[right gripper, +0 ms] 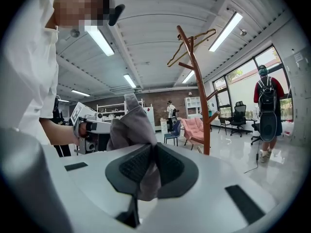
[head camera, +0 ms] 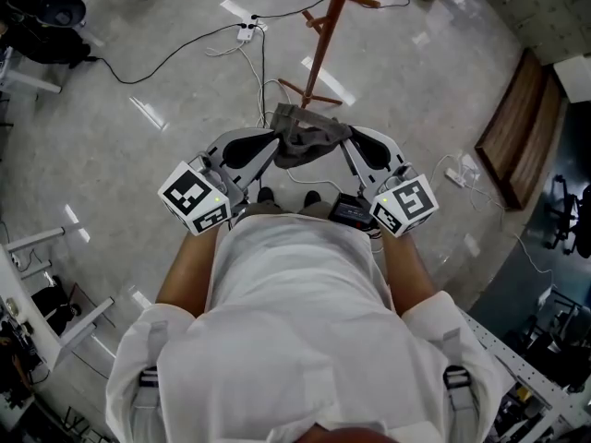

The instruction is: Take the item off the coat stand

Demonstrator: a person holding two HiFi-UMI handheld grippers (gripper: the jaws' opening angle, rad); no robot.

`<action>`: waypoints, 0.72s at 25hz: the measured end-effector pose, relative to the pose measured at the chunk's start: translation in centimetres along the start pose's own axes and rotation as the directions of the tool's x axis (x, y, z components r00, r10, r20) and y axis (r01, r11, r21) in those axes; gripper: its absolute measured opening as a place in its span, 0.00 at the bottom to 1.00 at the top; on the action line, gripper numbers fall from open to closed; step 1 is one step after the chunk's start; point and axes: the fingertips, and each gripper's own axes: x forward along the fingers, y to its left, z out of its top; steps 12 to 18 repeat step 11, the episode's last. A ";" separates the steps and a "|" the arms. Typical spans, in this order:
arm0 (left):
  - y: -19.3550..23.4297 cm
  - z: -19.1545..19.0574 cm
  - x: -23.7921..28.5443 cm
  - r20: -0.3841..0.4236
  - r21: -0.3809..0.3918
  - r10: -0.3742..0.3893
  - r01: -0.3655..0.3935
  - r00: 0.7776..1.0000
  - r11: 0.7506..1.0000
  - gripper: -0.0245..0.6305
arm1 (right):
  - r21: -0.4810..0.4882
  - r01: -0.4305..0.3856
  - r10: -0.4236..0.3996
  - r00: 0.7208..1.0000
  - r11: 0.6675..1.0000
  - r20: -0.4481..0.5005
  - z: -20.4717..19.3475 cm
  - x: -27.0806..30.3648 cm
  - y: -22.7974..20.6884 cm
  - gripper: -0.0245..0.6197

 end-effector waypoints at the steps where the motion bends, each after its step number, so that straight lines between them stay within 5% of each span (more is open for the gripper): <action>1: 0.0 0.0 0.2 -0.001 0.000 0.000 0.000 1.000 1.000 0.06 | 0.000 0.001 -0.001 1.000 1.000 0.002 0.0 -0.1 -0.2 0.10; 18: -0.5 -0.4 2.6 -0.001 -0.023 0.017 -0.017 1.000 1.000 0.06 | 0.021 -0.011 0.011 1.000 1.000 0.007 -0.3 -1.4 -2.2 0.10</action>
